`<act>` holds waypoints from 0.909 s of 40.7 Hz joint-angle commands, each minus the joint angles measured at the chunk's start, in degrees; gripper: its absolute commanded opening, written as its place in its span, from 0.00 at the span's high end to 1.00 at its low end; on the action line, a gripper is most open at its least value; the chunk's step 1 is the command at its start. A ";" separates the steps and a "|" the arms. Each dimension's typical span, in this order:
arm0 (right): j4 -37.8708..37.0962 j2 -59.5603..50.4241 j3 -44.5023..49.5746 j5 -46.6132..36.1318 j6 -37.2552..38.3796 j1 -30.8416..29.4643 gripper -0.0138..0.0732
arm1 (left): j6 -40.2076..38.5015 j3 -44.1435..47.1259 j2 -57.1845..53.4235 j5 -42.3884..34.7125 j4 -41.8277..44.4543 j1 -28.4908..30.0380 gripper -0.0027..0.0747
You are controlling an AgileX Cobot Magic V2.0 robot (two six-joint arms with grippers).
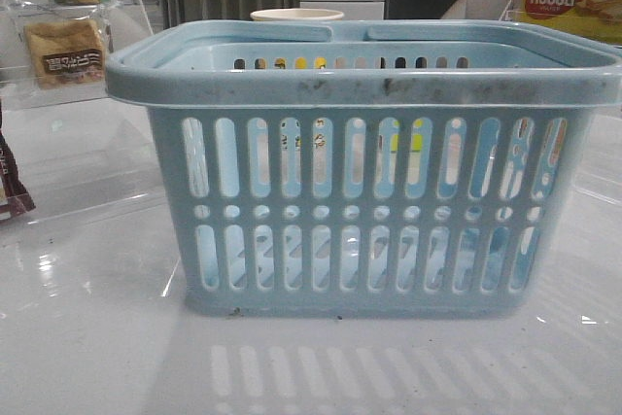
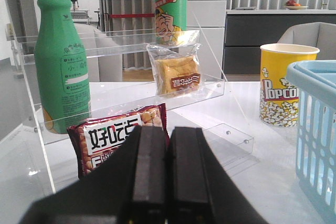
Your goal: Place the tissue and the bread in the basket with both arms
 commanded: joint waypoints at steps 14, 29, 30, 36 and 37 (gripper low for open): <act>-0.41 -1.13 -0.36 -8.49 -0.13 -0.12 0.81 | -0.60 0.29 -0.88 -5.51 0.00 0.11 0.85; -0.41 -1.08 -11.23 -3.77 -0.13 -0.12 0.81 | -0.60 -8.72 -0.76 -9.27 -1.23 0.11 0.85; -0.41 -1.08 -12.57 -3.05 -0.13 -0.12 0.81 | -0.60 -10.32 -0.76 -8.85 -1.23 0.11 0.85; -0.41 0.61 -19.73 0.59 -0.13 -0.12 0.81 | -0.60 -19.41 0.24 -3.14 -1.23 0.11 0.85; -0.41 1.31 -21.12 1.27 -0.13 -0.12 0.81 | -0.60 -21.06 0.70 -2.30 -1.23 0.11 0.85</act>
